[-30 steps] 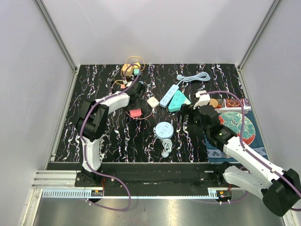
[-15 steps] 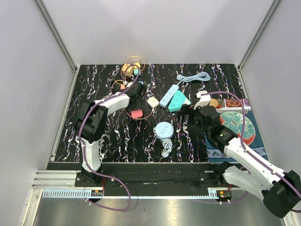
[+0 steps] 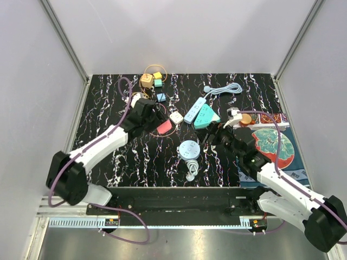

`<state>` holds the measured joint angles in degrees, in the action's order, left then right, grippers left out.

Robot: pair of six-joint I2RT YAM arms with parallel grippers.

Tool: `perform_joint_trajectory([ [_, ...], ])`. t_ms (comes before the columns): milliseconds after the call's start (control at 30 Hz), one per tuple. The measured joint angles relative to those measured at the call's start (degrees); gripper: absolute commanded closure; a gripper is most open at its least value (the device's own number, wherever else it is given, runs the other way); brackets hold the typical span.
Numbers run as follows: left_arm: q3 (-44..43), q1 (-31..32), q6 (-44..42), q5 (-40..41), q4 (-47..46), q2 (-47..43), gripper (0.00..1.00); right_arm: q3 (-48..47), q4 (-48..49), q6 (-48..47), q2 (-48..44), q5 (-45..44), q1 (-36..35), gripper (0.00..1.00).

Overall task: Insert the plug
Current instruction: Pick up the plug from the center of the board.

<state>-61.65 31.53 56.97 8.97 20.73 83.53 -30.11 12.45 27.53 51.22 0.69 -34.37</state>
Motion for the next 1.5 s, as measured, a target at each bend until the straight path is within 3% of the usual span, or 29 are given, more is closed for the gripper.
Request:
perform_joint_trajectory([
  [267, 7.1, 6.0, 12.3, -0.1, -3.9, -12.0, 0.84, 1.4, 9.9, 4.7, 3.5, -1.9, -8.4, 0.02],
  [633, 9.7, 13.4, 25.2, 5.2, -6.0, -19.0, 0.84, 1.4, 22.4, 0.3, 13.6, -20.1, -24.0, 0.12],
  [1100, 10.1, 16.7, 33.1, 7.5, -8.9, -19.3, 0.84, -1.6, 37.9, -9.0, 23.5, -30.2, -27.0, 0.22],
  [1500, 11.5, 17.4, 35.0, 9.2, -10.1, -19.8, 0.83, -3.9, 44.0, -14.3, 28.3, -33.1, -27.0, 0.52],
])
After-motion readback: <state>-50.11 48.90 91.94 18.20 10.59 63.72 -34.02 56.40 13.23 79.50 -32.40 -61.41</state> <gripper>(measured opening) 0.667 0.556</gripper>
